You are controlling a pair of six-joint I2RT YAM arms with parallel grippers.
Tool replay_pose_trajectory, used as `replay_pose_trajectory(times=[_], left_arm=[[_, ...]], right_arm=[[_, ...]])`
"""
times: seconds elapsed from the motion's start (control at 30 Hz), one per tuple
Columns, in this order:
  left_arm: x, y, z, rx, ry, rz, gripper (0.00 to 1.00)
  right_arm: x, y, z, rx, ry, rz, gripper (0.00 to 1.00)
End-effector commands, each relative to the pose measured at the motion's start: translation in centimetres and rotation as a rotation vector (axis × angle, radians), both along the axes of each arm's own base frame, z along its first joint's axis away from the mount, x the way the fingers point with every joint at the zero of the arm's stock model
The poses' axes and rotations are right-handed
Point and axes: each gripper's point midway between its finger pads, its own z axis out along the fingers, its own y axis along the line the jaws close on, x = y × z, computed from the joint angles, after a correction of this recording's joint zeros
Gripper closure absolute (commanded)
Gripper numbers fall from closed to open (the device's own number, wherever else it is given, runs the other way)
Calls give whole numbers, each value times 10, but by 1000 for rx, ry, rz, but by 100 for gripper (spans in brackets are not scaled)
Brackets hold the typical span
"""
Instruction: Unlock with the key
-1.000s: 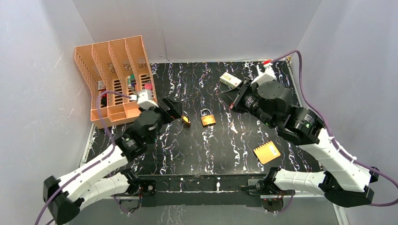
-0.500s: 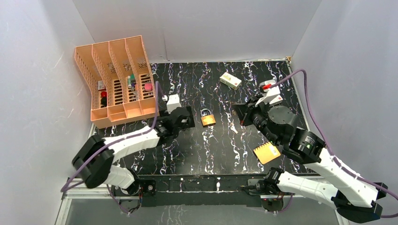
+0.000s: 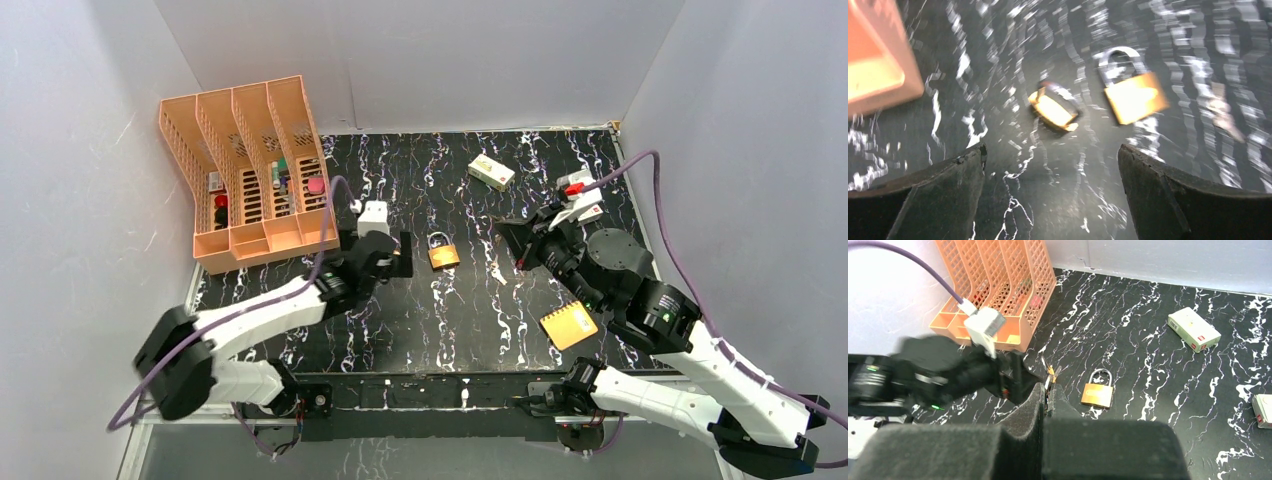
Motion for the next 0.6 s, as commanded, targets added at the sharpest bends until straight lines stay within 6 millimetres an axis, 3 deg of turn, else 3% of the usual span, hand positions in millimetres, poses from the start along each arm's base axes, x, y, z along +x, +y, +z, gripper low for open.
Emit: replay_pose_trajectory(times=[0.0, 0.13, 0.27, 0.33, 0.43, 0.57], left_arm=[[-6, -18, 88, -45, -186, -378, 2], [-27, -20, 92, -86, -74, -796, 4], [-44, -16, 91, -137, -130, -1085, 5], [-36, -10, 96, -203, -204, -1146, 5], [-12, -2, 89, -219, -191, -1154, 7], [9, 1, 66, -201, -117, -1170, 7]], right_arm=[[-6, 5, 36, 42, -94, 62, 100], [-5, 7, 37, 18, -122, 73, 100], [-8, 14, 40, 24, -140, 113, 100], [-10, 16, 42, 23, -140, 132, 100], [-14, 14, 46, 26, -146, 145, 100], [-19, 7, 51, 44, -163, 147, 100]])
